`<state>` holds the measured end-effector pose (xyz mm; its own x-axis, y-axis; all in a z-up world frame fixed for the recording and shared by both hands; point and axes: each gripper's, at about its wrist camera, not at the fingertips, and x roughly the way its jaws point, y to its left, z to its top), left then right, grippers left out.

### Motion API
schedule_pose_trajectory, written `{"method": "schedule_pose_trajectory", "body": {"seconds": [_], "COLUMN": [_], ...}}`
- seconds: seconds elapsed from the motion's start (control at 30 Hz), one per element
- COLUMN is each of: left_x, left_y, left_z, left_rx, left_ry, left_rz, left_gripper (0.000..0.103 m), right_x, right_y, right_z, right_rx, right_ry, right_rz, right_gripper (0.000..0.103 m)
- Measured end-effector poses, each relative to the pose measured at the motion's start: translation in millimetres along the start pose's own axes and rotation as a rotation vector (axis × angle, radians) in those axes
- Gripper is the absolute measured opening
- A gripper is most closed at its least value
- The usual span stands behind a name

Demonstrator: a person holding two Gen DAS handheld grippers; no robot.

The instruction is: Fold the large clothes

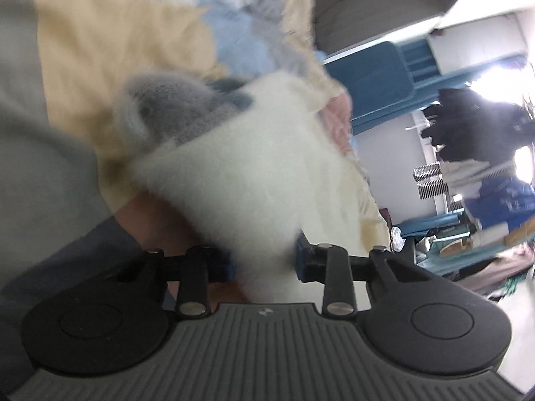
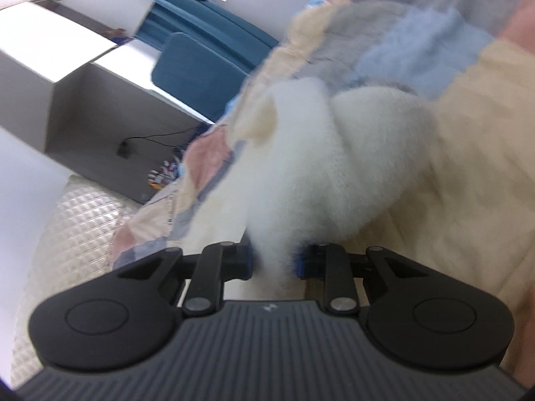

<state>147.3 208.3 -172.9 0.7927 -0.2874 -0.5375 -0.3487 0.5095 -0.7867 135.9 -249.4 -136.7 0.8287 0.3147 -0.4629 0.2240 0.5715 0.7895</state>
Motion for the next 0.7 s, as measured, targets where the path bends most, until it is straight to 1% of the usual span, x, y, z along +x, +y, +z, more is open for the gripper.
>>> {"method": "schedule_pose_trajectory", "body": {"seconds": [0.07, 0.17, 0.23, 0.3, 0.4, 0.47, 0.53, 0.57, 0.63, 0.67, 0.7], "left_x": [-16, -42, -63, -83, -109, -124, -130, -130, -127, -125, -123], "left_y": [-12, -23, -31, -36, -37, -36, -33, -33, -39, -42, -46], "left_z": [-2, -9, -15, -18, -24, -30, -33, -33, -34, -34, -33], "left_rx": [0.036, 0.05, 0.085, 0.1, 0.067, 0.073, 0.048, 0.046, 0.075, 0.081, 0.085], "left_ry": [-0.017, -0.017, -0.022, -0.021, 0.01, 0.024, 0.05, 0.057, 0.06, 0.062, 0.065], "left_rz": [-0.015, -0.038, -0.05, -0.064, -0.077, -0.093, -0.114, -0.119, -0.113, -0.112, -0.126], "left_gripper": [0.035, 0.035, 0.035, 0.035, 0.035, 0.035, 0.036, 0.036, 0.04, 0.043, 0.053], "right_x": [-12, -27, -43, -62, -87, -100, -101, -96, -89, -86, -83], "right_y": [4, 7, 12, 18, 29, 31, 27, 24, 17, 15, 14], "right_z": [1, 4, 5, 4, 2, 2, 5, 8, 13, 15, 17], "right_rx": [-0.021, -0.027, -0.03, -0.047, -0.095, -0.136, -0.161, -0.154, -0.103, -0.089, -0.088], "right_ry": [-0.005, 0.008, 0.028, 0.033, 0.046, 0.043, 0.042, 0.052, 0.082, 0.091, 0.093], "right_rz": [0.015, 0.021, 0.017, 0.032, 0.042, 0.071, 0.079, 0.065, 0.029, 0.018, 0.016], "right_gripper": [0.026, 0.026, 0.026, 0.027, 0.027, 0.027, 0.03, 0.031, 0.033, 0.033, 0.034]}}
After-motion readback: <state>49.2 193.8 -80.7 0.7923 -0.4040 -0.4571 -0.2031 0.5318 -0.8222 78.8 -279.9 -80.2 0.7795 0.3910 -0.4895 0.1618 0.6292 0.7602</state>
